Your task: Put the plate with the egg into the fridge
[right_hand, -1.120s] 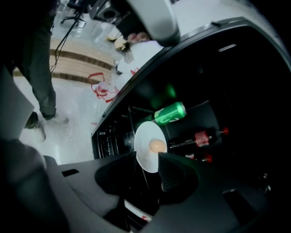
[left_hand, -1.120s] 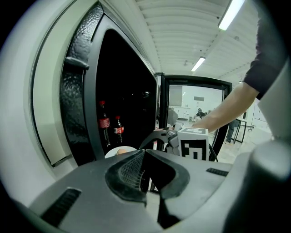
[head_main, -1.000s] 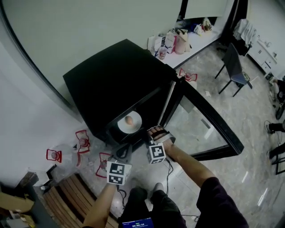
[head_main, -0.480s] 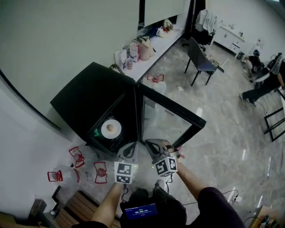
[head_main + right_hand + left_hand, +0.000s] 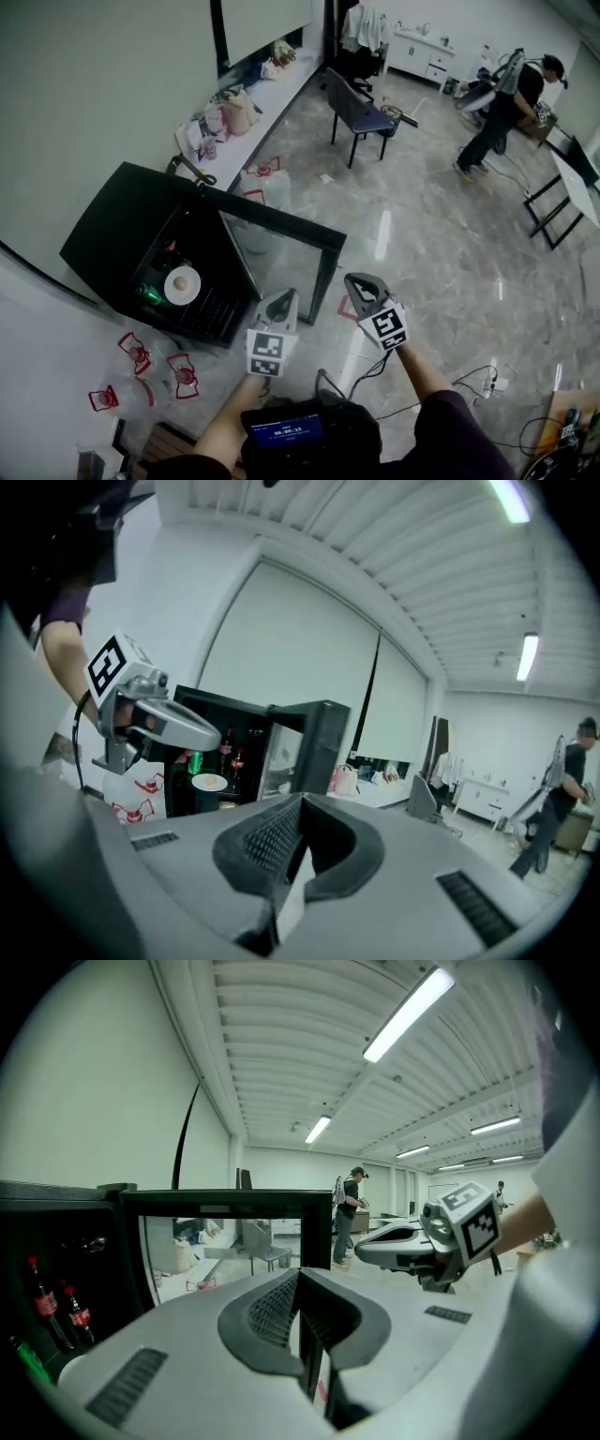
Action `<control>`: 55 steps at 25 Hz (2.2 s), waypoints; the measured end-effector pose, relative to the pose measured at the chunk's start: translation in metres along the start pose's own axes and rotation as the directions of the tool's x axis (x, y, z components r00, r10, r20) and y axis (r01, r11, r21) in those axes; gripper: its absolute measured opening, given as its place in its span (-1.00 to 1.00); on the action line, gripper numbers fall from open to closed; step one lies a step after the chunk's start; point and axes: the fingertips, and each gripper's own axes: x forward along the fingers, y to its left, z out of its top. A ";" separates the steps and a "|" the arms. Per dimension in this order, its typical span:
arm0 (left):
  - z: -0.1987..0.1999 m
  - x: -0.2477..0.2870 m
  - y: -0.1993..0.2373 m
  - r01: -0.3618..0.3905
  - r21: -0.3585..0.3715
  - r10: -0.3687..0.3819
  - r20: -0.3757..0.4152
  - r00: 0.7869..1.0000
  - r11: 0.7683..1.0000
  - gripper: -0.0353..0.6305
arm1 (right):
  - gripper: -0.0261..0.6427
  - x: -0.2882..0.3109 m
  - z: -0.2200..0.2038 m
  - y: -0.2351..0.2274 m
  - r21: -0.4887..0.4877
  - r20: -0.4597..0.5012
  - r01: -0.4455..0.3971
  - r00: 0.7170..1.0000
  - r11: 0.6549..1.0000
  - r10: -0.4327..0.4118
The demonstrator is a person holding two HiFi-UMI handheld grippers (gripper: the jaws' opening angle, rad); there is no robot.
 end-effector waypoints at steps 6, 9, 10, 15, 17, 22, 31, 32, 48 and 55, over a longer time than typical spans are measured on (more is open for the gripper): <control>0.010 0.015 -0.030 -0.057 0.012 0.057 0.000 0.998 0.998 -0.87 | -0.90 0.027 -0.004 -0.069 0.049 0.045 -0.162 0.986 0.986 0.160; 0.007 0.014 -0.032 -0.108 0.017 0.108 -0.022 0.994 0.994 -0.87 | -0.90 0.052 0.003 -0.074 0.042 0.046 -0.272 0.962 0.961 0.271; 0.006 0.013 -0.030 -0.127 0.017 0.127 -0.030 0.991 0.992 -0.87 | -0.90 0.060 0.005 -0.072 0.025 0.041 -0.303 0.952 0.953 0.302; 0.003 0.002 -0.022 -0.218 0.019 0.219 -0.046 0.975 0.976 -0.87 | -0.90 0.074 0.013 -0.047 -0.046 0.051 -0.426 0.902 0.903 0.428; 0.004 0.000 -0.019 -0.245 0.020 0.246 -0.046 0.968 0.969 -0.87 | -0.90 0.074 0.015 -0.043 -0.048 0.071 -0.435 0.897 0.899 0.437; 0.007 -0.007 -0.013 -0.282 0.029 0.283 -0.036 0.958 0.959 -0.87 | -0.90 0.068 0.017 -0.032 -0.091 0.081 -0.446 0.888 0.890 0.453; -0.004 -0.049 -0.016 -0.307 0.019 0.307 -0.026 0.951 0.952 -0.87 | -0.90 0.032 0.029 0.039 -0.146 0.094 -0.474 0.867 0.868 0.489; -0.006 -0.058 -0.015 -0.314 0.016 0.315 -0.026 0.949 0.949 -0.87 | -0.90 0.028 0.031 0.051 -0.148 0.095 -0.480 0.864 0.865 0.495; -0.043 -0.256 0.063 -0.539 -0.065 0.539 -0.023 0.842 0.840 -0.87 | -0.90 0.023 0.104 0.253 -0.102 0.222 -0.526 0.815 0.844 0.535; -0.057 -0.310 0.082 -0.566 -0.074 0.566 -0.014 0.824 0.821 -0.87 | -0.90 0.014 0.127 0.313 -0.101 0.273 -0.497 0.819 0.862 0.504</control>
